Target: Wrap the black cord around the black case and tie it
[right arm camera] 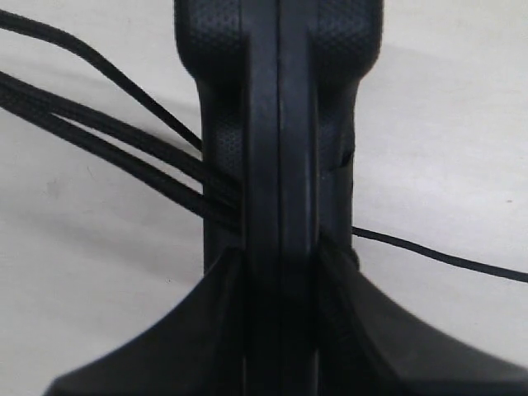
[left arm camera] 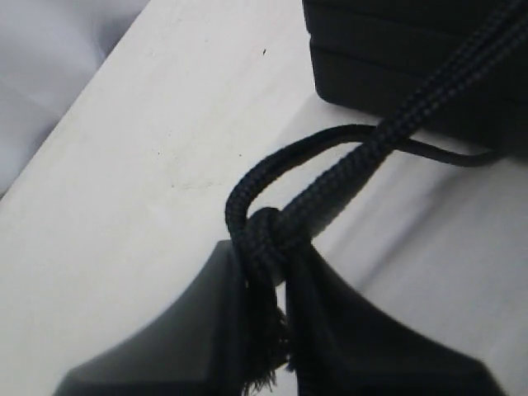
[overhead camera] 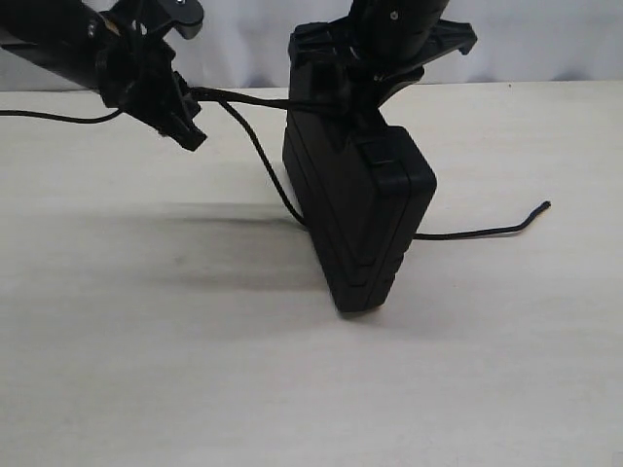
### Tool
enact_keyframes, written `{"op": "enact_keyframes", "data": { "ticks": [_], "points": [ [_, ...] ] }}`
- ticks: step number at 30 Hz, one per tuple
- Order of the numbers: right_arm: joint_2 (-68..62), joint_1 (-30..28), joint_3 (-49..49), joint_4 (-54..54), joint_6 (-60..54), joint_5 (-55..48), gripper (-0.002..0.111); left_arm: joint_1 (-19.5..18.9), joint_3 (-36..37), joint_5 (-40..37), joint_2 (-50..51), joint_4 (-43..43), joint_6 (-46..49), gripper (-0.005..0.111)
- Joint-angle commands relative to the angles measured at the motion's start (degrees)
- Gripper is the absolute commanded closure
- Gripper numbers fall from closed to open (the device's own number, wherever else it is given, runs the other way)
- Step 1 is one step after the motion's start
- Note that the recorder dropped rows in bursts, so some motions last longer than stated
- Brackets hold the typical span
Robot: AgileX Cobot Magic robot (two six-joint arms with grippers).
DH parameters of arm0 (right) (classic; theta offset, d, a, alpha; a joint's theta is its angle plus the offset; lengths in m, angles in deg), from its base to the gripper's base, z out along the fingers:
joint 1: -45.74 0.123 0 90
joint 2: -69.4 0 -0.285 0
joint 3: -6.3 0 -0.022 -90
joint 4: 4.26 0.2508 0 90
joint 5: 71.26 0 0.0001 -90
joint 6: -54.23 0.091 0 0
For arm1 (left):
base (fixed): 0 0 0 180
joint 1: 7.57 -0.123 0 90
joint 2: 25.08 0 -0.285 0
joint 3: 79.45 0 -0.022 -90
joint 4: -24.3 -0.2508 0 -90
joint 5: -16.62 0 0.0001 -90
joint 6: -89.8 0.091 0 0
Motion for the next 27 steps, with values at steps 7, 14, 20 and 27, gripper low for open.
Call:
{"op": "enact_keyframes", "data": {
  "ticks": [7, 14, 20, 27],
  "points": [
    [1.35, 0.05, 0.39, 0.86, -0.89, 1.3, 0.104, 6.91, 0.01, 3.57, -0.47, -1.77, -3.74, 0.107],
    [1.35, 0.05, 0.39, 0.86, -0.89, 1.3, 0.104, 10.07, 0.01, 5.07, -0.47, -1.69, -3.52, 0.107],
    [1.35, 0.05, 0.39, 0.85, -1.01, 1.3, 0.104, 14.75, 0.01, 8.14, -0.37, -1.69, -1.68, 0.107],
    [1.35, 0.05, 0.39, 0.85, -1.23, 1.3, 0.104, 17.15, 0.01, 7.94, -0.37, -2.11, 1.17, 0.107]
  ]
}}
